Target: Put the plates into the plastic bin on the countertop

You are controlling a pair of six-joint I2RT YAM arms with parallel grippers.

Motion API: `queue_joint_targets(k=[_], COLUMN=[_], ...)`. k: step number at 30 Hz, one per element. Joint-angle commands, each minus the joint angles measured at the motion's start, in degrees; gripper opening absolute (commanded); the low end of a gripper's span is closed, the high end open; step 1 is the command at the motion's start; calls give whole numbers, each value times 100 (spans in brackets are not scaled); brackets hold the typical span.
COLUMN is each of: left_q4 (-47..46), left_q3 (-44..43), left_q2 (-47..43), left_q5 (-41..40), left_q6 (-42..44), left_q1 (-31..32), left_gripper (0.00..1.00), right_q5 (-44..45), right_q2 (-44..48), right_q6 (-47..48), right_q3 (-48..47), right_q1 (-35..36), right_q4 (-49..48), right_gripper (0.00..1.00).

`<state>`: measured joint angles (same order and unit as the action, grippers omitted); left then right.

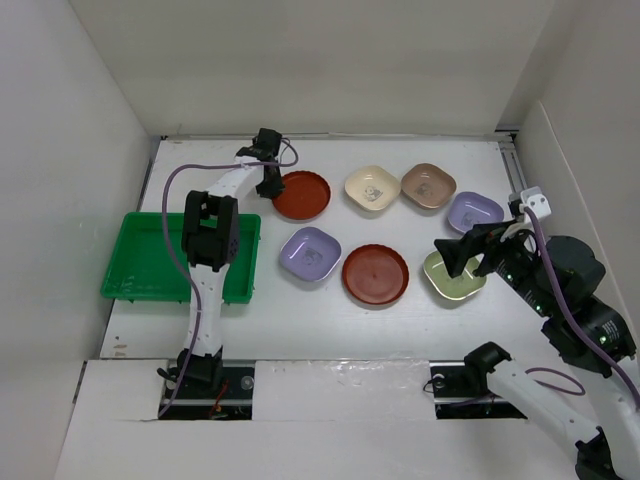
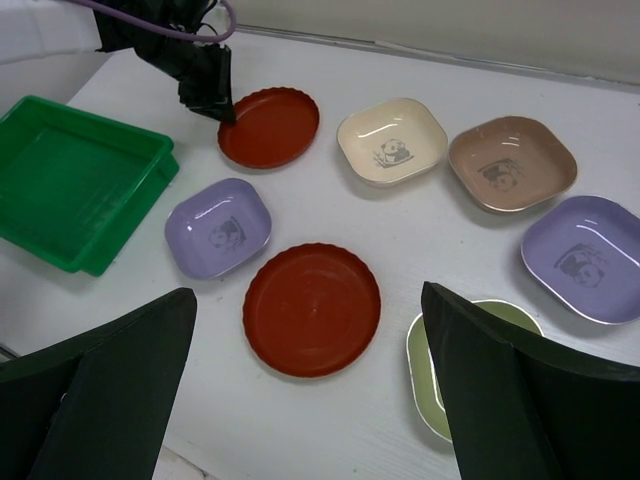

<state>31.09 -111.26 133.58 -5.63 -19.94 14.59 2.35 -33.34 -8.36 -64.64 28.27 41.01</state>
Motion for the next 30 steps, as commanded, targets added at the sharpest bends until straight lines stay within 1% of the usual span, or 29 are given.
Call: queue_joint_targets(k=[1,2,6,9,10,11,13,14,16,17,19,20,21,22,23,24,26,27,28,30], left_q4=[160,160,458,521,442,442,389,389,581,721,863,863,864,864,776,715,653,713,819,820], left_q3=[-202,-203,-755,-818,-818,-818,-582,-485,-300,-4,393,899,1183,1490,1807,2445,2994,3458,3680,4093], left_q2=[151,151,143,-401,-812,-1016,-1429,-1814,-2141,-2465,-2792,-2967,-3361,-3565,-3793,-4239,-4663,-4831,-5163,-5481], left_q5=[-18,-17,-201,-421,-491,-544,-597,-710,-1246,-1387,-1695,-1748,-1801,-1871,-1924,-2011,-2249,-2311,-2372,-2434], left_q6=[-36,-36,-264,-510,-597,-781,-984,-1072,-1476,-1616,-1959,-2317,-2512,-2706,-2856,-3223,-3585,-3787,-4145,-4368], left_q1=[9,9,9,-96,-97,-218,-272,-351,-352,-352,-430,-431,-431,-492,-492,-492,-545,-614,-615,-738], left_gripper=[4,0,0,0,0,0,0,0,0,0,0,0,0,0,0,0,0,0,0,0], right_q5=[2,55,55,55,55,55,55,55,3,2,-50,-50,-103,-103,-268,-348,-646,-752,-849,-1086], right_q2=[38,38,38,38,38,38,38,38,99,100,153,153,153,153,153,153,153,153,92,21], right_q6=[63,63,63,63,63,63,63,63,63,63,115,115,115,115,115,115,115,115,168,168], right_q3=[-57,-57,-110,-110,-110,-110,-110,-110,-58,-57,-5,-5,-5,-5,-5,-5,-5,-5,-5,-5], right_q1=[64,64,64,117,117,117,117,117,117,117,117,117,117,117,117,117,117,169,222,284], right_q4=[-235,-234,-234,-182,-182,-182,-182,-182,-182,-182,-182,-234,-234,-234,-234,-286,-287,-339,-340,-340], right_gripper=[100,100,100,100,100,100,100,100,100,100,100,100,100,100,100,100,100,100,100,100])
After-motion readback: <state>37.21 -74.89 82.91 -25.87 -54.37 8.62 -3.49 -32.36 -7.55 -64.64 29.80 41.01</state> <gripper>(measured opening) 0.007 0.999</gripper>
